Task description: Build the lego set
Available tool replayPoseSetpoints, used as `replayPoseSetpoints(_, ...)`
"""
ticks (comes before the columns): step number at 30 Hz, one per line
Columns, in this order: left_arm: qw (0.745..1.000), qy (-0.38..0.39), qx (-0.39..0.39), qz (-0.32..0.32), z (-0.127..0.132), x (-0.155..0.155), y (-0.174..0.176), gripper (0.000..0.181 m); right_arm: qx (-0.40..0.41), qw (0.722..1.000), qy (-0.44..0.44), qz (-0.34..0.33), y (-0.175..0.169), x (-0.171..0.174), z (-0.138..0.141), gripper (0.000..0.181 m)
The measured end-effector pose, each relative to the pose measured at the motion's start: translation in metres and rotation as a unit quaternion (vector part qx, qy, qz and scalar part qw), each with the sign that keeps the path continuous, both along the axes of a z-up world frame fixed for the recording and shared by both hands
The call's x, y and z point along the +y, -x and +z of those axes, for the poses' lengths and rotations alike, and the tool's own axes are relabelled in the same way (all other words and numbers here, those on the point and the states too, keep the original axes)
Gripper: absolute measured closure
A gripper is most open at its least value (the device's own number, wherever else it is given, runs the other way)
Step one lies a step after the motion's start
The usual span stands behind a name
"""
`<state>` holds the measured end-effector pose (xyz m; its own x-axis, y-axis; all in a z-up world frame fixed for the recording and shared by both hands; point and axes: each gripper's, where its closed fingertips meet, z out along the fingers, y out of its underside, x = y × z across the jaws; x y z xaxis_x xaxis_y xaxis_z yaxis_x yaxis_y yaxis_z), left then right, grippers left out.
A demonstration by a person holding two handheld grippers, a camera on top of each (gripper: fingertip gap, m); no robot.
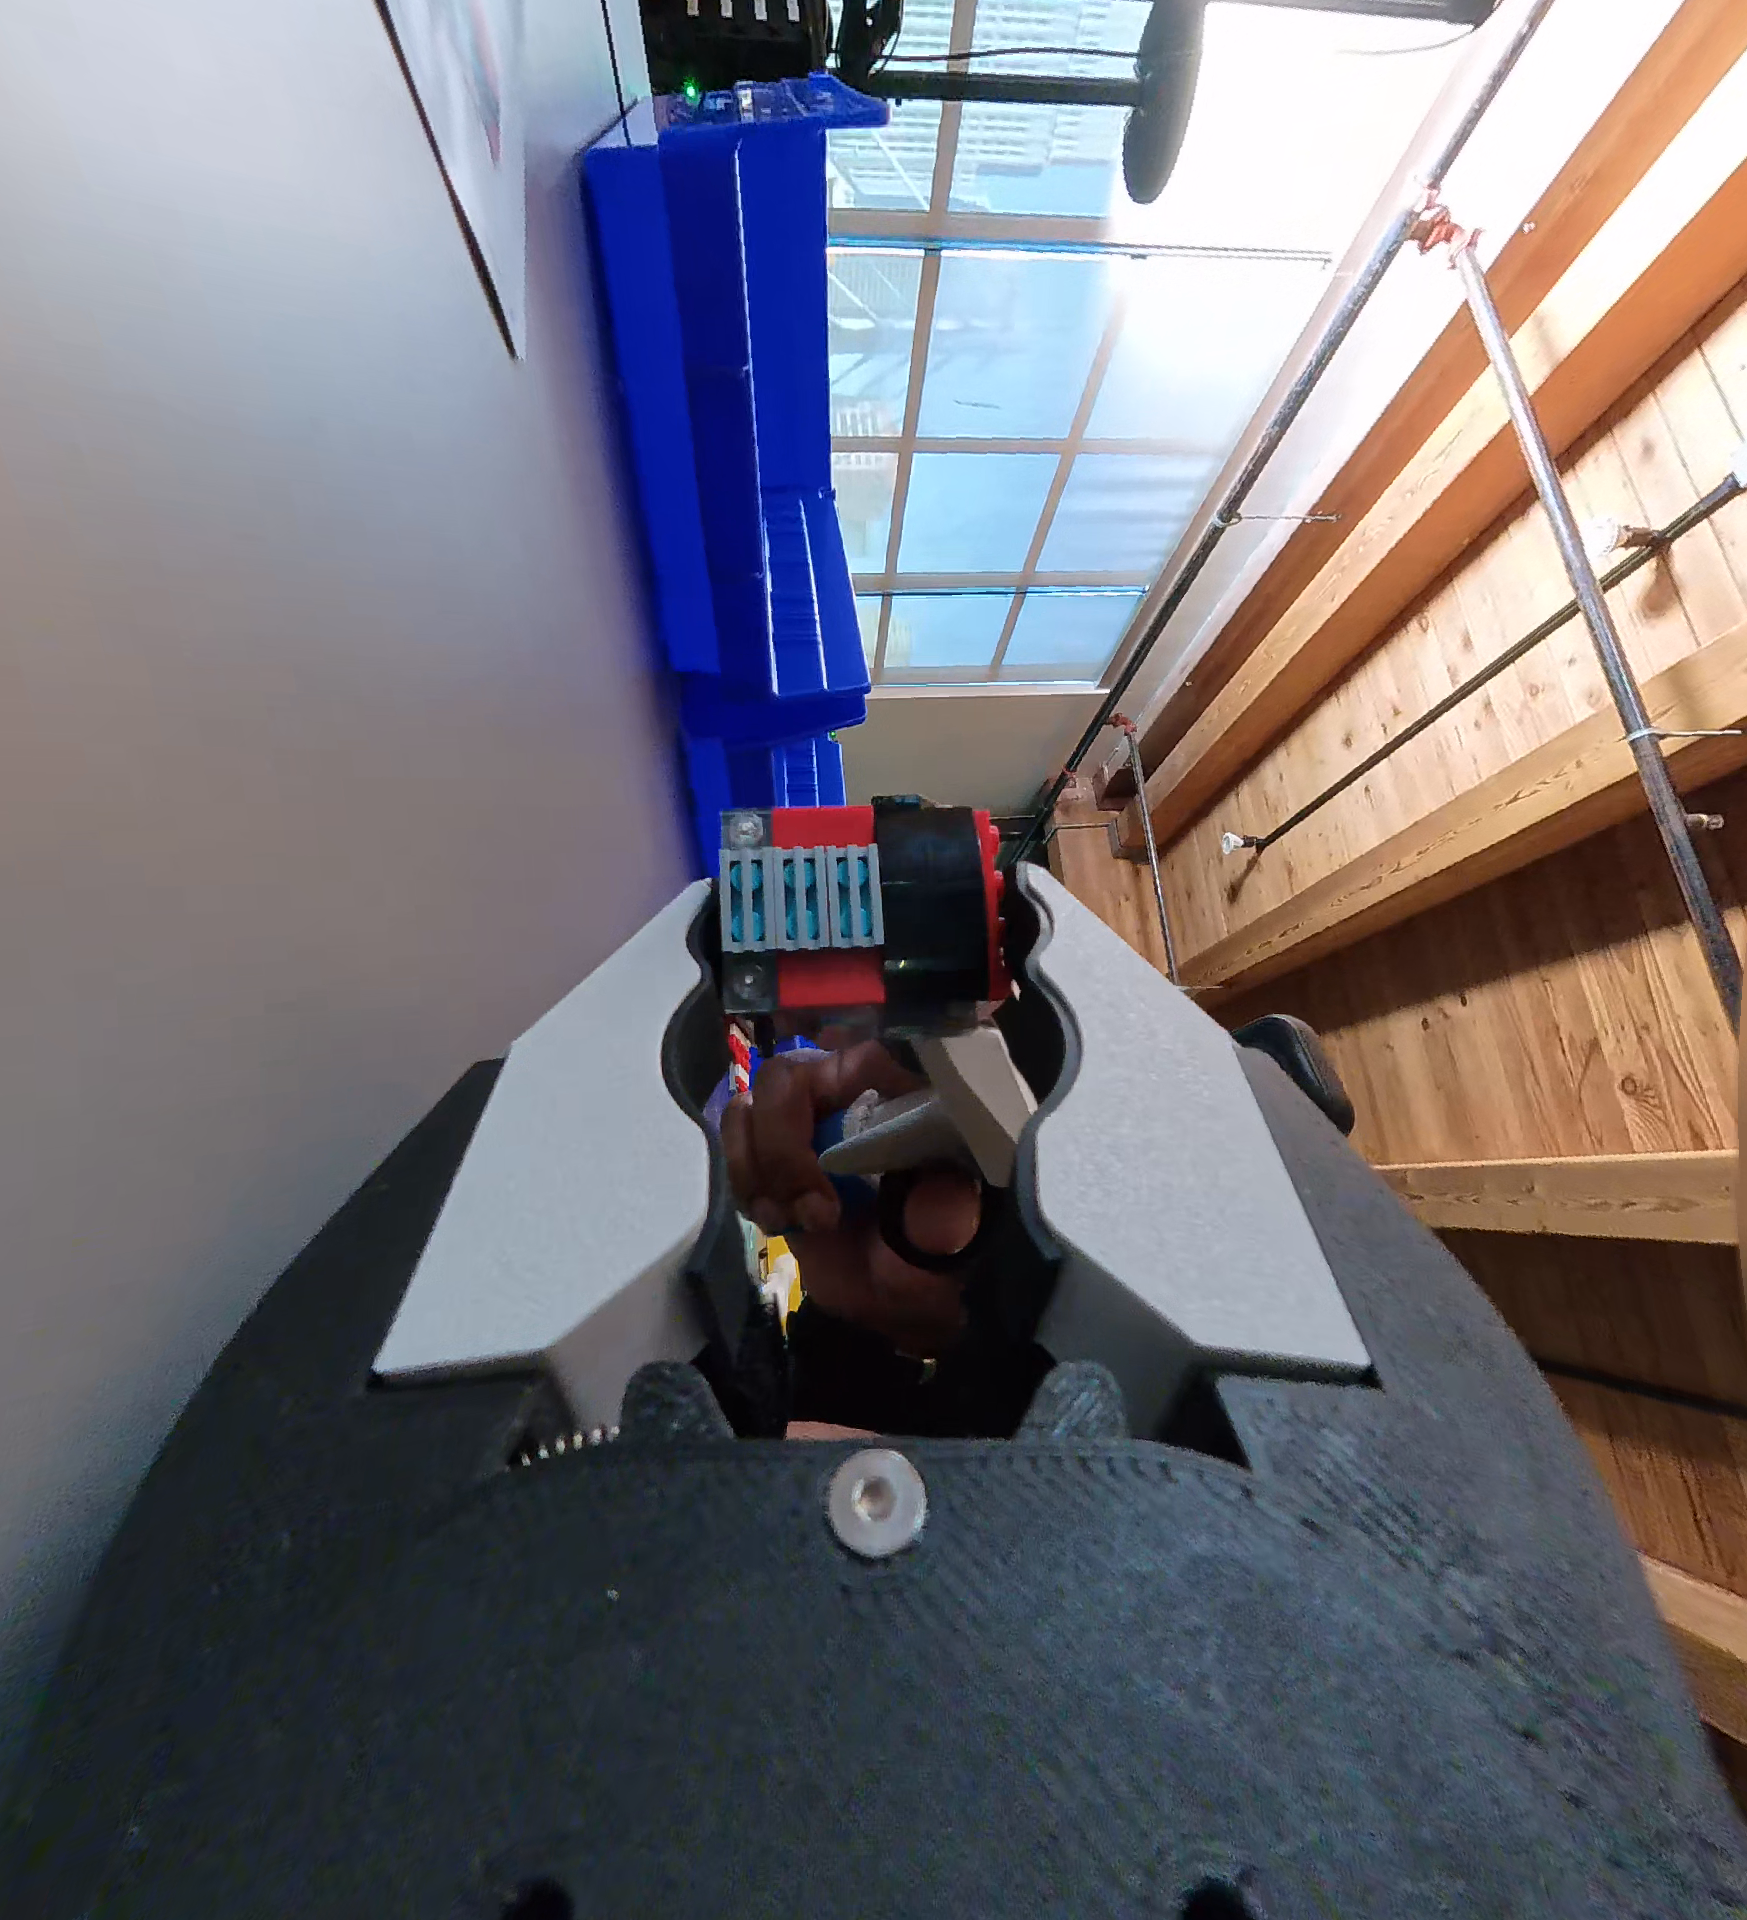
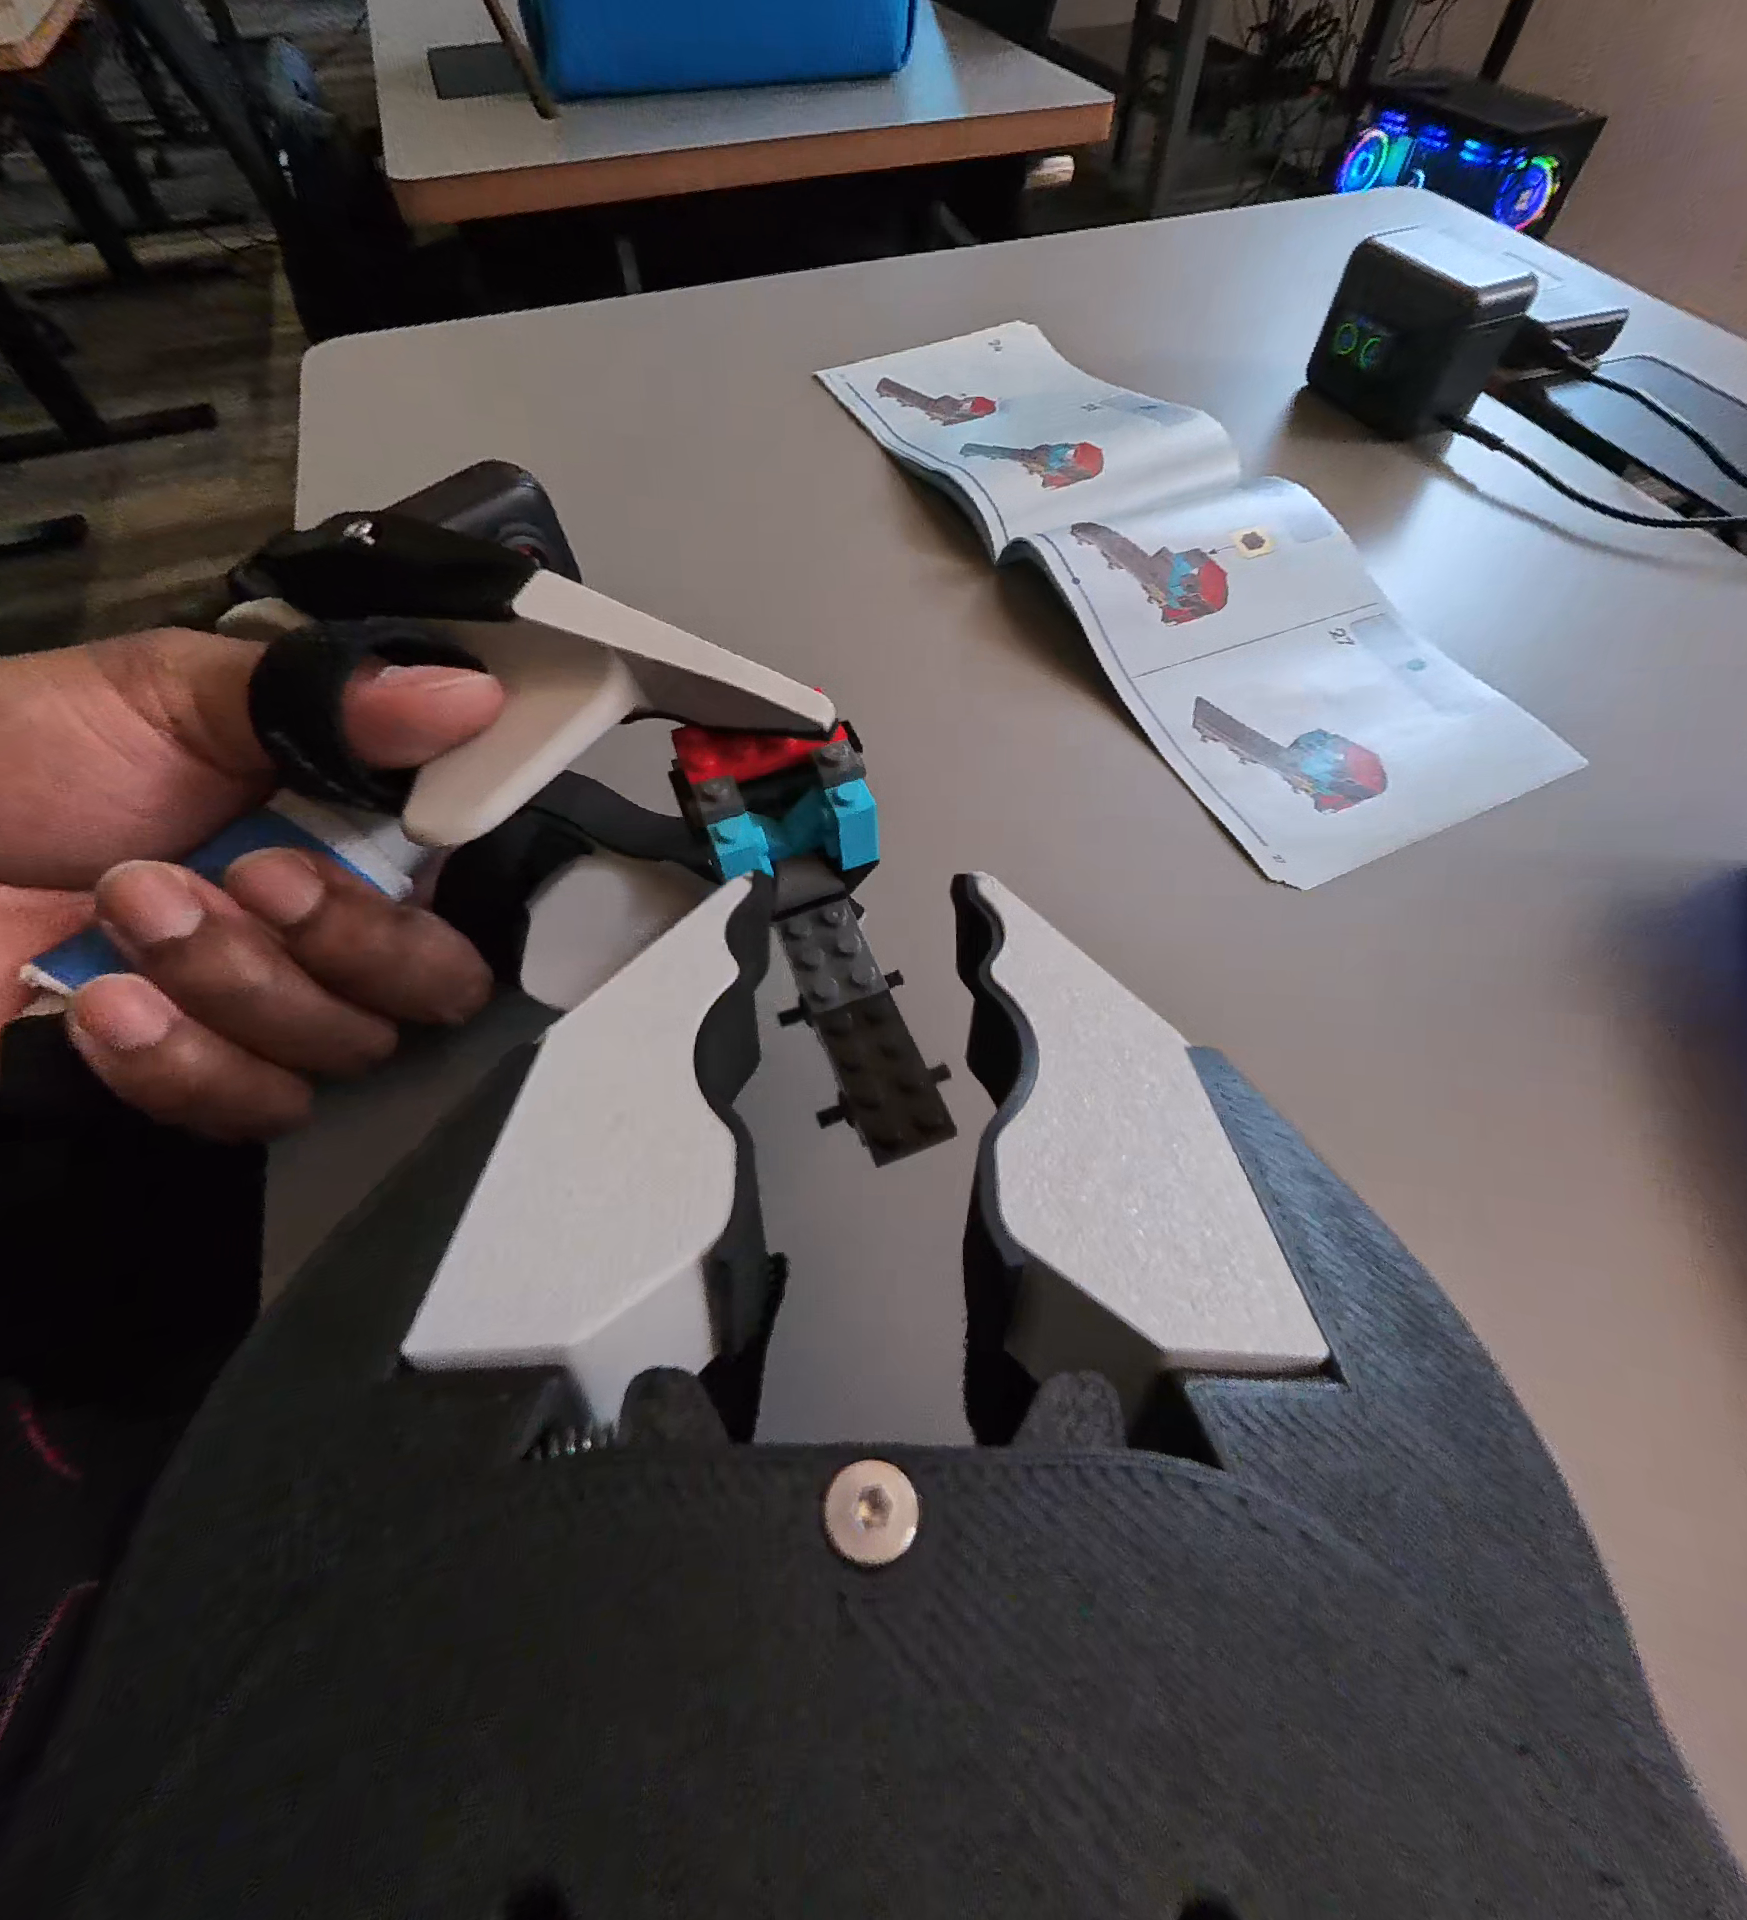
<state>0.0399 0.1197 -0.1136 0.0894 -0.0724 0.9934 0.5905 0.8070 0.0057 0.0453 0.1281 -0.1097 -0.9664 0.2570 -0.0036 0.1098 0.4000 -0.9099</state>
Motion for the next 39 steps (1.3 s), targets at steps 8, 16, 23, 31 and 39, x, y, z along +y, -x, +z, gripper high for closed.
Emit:
replayPoseSetpoints(8,1.000,0.010,0.002,0.007,0.001,0.003,-0.001,0.129,-0.012,1.000,0.009,-0.004,-0.002,-0.001,0.000,0.154)
replayPoseSetpoints(16,1.000,-0.006,-0.001,-0.001,0.001,0.013,-0.004,0.129,-0.012,1.000,0.003,-0.012,0.000,0.001,0.003,0.151)
replayPoseSetpoints(23,0.999,-0.022,-0.028,0.038,-0.006,-0.005,0.001,0.130,0.000,1.000,0.025,0.001,-0.007,0.004,0.009,0.152)
replayPoseSetpoints(31,0.997,-0.018,-0.041,0.056,-0.009,-0.005,0.001,0.129,0.049,0.998,-0.030,0.038,-0.022,-0.010,-0.003,0.170)
replayPoseSetpoints(39,0.996,-0.017,-0.042,0.073,-0.009,-0.012,0.001,0.129,0.052,0.997,-0.020,0.048,-0.025,-0.014,0.001,0.174)
